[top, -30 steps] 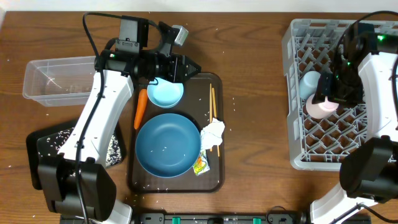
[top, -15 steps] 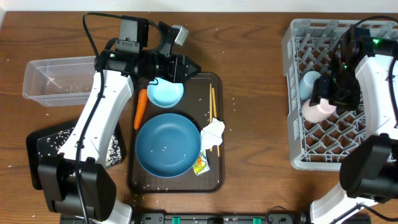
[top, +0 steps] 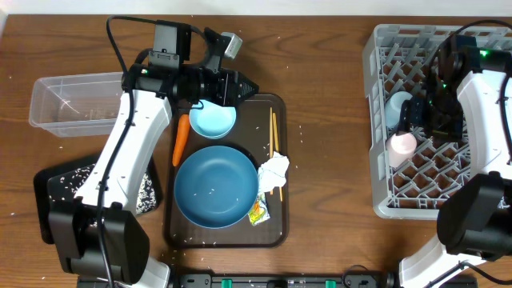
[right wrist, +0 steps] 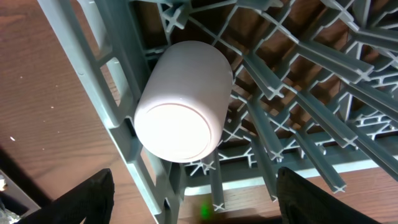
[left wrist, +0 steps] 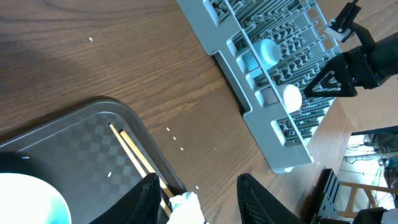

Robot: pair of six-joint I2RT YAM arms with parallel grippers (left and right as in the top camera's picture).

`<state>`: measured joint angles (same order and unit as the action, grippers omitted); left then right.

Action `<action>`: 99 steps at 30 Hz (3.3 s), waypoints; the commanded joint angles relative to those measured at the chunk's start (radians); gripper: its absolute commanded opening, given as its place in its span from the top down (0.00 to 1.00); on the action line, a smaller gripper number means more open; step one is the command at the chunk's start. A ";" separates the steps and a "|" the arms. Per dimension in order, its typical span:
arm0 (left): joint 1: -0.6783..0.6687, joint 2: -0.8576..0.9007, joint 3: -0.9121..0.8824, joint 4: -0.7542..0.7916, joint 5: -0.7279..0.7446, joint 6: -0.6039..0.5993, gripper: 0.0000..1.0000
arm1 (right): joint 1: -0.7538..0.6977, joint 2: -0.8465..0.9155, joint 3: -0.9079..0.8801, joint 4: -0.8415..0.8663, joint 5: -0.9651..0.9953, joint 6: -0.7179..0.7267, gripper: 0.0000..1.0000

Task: Sort waste into correct bins and load items into the dishwasher rack
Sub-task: 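Open the right gripper and lift away from the cup, then reach the right gripper left to the blue plate on the tray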

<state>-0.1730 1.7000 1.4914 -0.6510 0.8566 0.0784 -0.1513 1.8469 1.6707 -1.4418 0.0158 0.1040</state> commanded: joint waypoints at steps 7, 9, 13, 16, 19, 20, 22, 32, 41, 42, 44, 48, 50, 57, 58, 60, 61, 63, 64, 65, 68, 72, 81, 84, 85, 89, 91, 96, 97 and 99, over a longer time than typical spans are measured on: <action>-0.002 0.013 0.003 -0.015 -0.006 0.006 0.59 | 0.009 -0.016 0.079 -0.007 -0.113 -0.036 0.24; -0.002 0.013 0.003 -0.030 -0.017 0.006 0.59 | 0.013 -0.031 0.109 -0.011 -0.138 -0.056 0.23; -0.002 0.013 0.003 -0.080 -0.105 0.006 0.59 | 0.044 -0.084 0.163 -0.010 -0.148 -0.069 0.22; -0.002 0.013 0.003 -0.117 -0.174 0.006 0.59 | 0.083 -0.123 0.188 -0.002 -0.148 -0.076 0.19; -0.003 0.013 0.003 -0.153 -0.260 0.006 0.58 | 0.126 -0.160 0.190 0.026 -0.148 -0.077 0.14; -0.003 0.013 0.003 -0.164 -0.288 0.006 0.58 | 0.139 -0.167 0.190 0.035 -0.148 -0.080 0.12; -0.003 0.013 0.003 -0.193 -0.357 0.006 0.58 | 0.172 -0.177 0.190 0.059 -0.148 -0.083 0.08; -0.003 0.013 0.003 -0.359 -0.619 0.010 0.38 | 0.299 -0.179 0.190 0.198 -0.195 -0.082 0.01; -0.050 0.013 0.003 -0.456 -0.657 -0.003 0.14 | 0.323 -0.179 0.190 0.273 -0.262 -0.082 0.01; -0.069 0.013 0.003 -0.460 -0.674 -0.010 0.14 | 0.323 -0.179 0.190 0.277 -0.262 -0.083 0.01; -0.108 0.013 0.003 -0.467 -0.710 -0.014 0.13 | 0.323 -0.179 0.190 0.282 -0.263 -0.082 0.01; -0.180 0.013 0.003 -0.471 -0.801 -0.069 0.13 | 0.323 -0.179 0.190 0.283 -0.262 -0.083 0.01; -0.202 0.013 0.003 -0.470 -0.809 -0.097 0.13 | 0.323 -0.179 0.188 0.283 -0.257 -0.083 0.01; -0.249 0.013 -0.016 -0.470 -0.808 -0.196 0.13 | 0.323 -0.170 0.182 0.283 -0.251 -0.084 0.01; -0.258 0.013 -0.025 -0.471 -0.809 -0.207 0.13 | 0.323 -0.166 0.181 0.283 -0.248 -0.084 0.01; -0.277 0.013 -0.049 -0.470 -0.809 -0.225 0.13 | 0.323 -0.159 0.180 0.282 -0.239 -0.084 0.01; -0.285 0.013 -0.062 -0.470 -0.809 -0.232 0.12 | 0.323 -0.156 0.179 0.280 -0.230 -0.084 0.01; -0.304 0.013 -0.092 -0.470 -0.809 -0.259 0.13 | 0.323 -0.150 0.178 0.278 -0.221 -0.084 0.01; -0.311 0.013 -0.104 -0.470 -0.809 -0.273 0.13 | 0.323 -0.144 0.177 0.277 -0.222 -0.084 0.01; -0.319 0.013 -0.117 -0.469 -0.809 -0.288 0.13 | 0.323 -0.142 0.177 0.275 -0.222 -0.084 0.01; -0.340 0.013 -0.151 -0.466 -0.809 -0.320 0.13 | 0.323 -0.127 0.172 0.271 -0.222 -0.087 0.01; -0.358 0.013 -0.182 -0.455 -0.811 -0.369 0.13 | 0.323 -0.110 0.166 0.251 -0.222 -0.099 0.01; -0.360 -0.008 -0.229 -0.372 -0.877 -0.504 0.13 | 0.325 -0.041 0.164 0.202 -0.234 -0.105 0.01; -0.360 -0.008 -0.229 -0.363 -0.877 -0.504 0.13 | 0.338 -0.015 0.164 0.200 -0.240 -0.105 0.01; -0.360 -0.008 -0.229 -0.360 -0.877 -0.504 0.13 | 0.343 -0.011 0.164 0.201 -0.250 -0.106 0.01; -0.354 -0.008 -0.229 -0.352 -0.908 -0.539 0.14 | 0.380 0.016 0.159 0.221 -0.272 -0.106 0.01; -0.343 -0.008 -0.229 -0.345 -0.911 -0.551 0.14 | 0.402 0.028 0.158 0.229 -0.272 -0.106 0.01; -0.309 -0.008 -0.229 -0.328 -0.910 -0.571 0.14 | 0.456 0.063 0.156 0.250 -0.271 -0.105 0.01; -0.303 -0.008 -0.229 -0.326 -0.910 -0.573 0.13 | 0.463 0.067 0.156 0.252 -0.271 -0.105 0.01; -0.288 -0.008 -0.229 -0.323 -0.910 -0.575 0.14 | 0.478 0.077 0.155 0.256 -0.271 -0.105 0.01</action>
<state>-0.4805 1.7000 1.2671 -0.9756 -0.0326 -0.4740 0.3008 1.9015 1.8362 -1.1889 -0.2443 0.0135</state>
